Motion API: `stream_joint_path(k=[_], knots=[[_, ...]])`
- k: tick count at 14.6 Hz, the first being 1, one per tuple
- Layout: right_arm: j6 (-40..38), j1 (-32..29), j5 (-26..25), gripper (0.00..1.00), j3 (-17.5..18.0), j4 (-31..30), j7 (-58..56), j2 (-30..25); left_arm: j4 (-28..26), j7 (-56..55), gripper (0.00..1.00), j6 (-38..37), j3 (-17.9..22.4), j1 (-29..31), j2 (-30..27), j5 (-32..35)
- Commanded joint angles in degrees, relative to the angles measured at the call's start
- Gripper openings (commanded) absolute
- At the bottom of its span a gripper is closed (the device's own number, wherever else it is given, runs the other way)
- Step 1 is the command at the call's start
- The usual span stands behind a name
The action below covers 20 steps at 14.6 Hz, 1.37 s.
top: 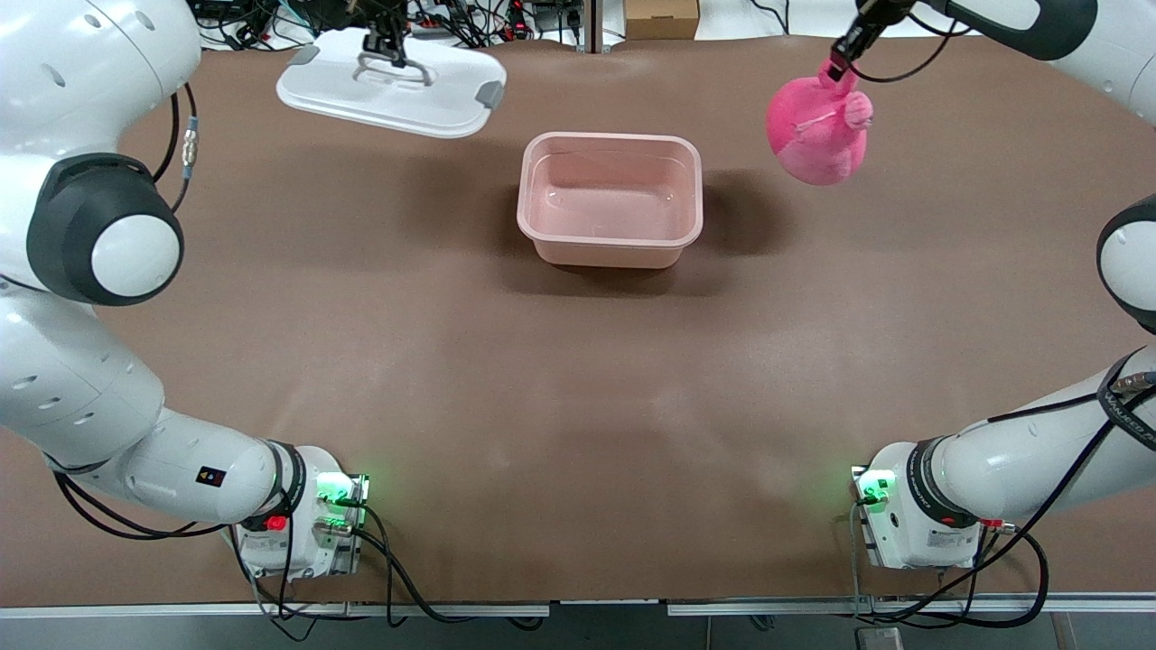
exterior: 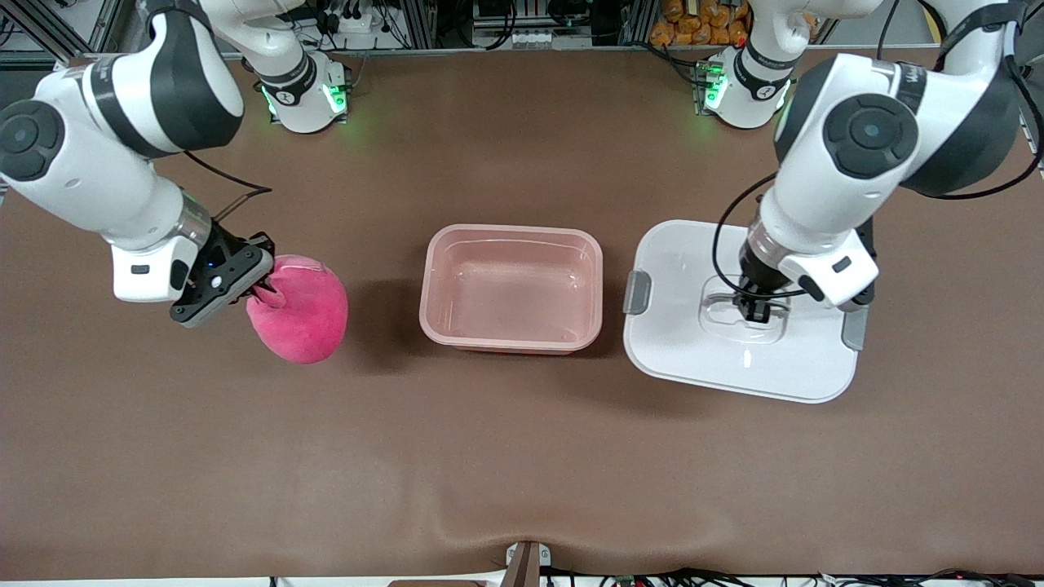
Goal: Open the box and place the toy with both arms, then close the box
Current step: 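Lift the lid with the left gripper while the right gripper lifts the toy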
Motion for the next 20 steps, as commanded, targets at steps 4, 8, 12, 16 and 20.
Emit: stream_joint_path(k=[4,8,12,16,20], knots=[[-4.0,7.9,-0.5,0.0,-0.5,6.4,19.6,0.5,-5.1,12.5,0.0,-0.5,-0.4,6.7,-2.8,-1.4],[-7.1,12.2,-2.1,0.0,-0.5,10.2,30.1,3.2,-5.7,25.2,0.0,-0.5,-0.3,12.3,-2.6,-8.0],[-10.1,15.6,-3.0,0.0,-0.6,15.9,37.3,7.6,-5.7,27.9,0.0,-0.5,-0.3,13.9,-1.6,-9.2],[-11.1,18.8,-4.2,0.0,-0.6,19.2,45.2,10.9,-6.3,30.8,0.0,-0.3,-0.2,16.1,-0.6,-9.2],[-11.9,21.2,-4.2,0.0,-0.6,22.9,49.5,13.6,-6.5,29.6,0.0,0.2,0.0,16.7,0.0,-9.2]])
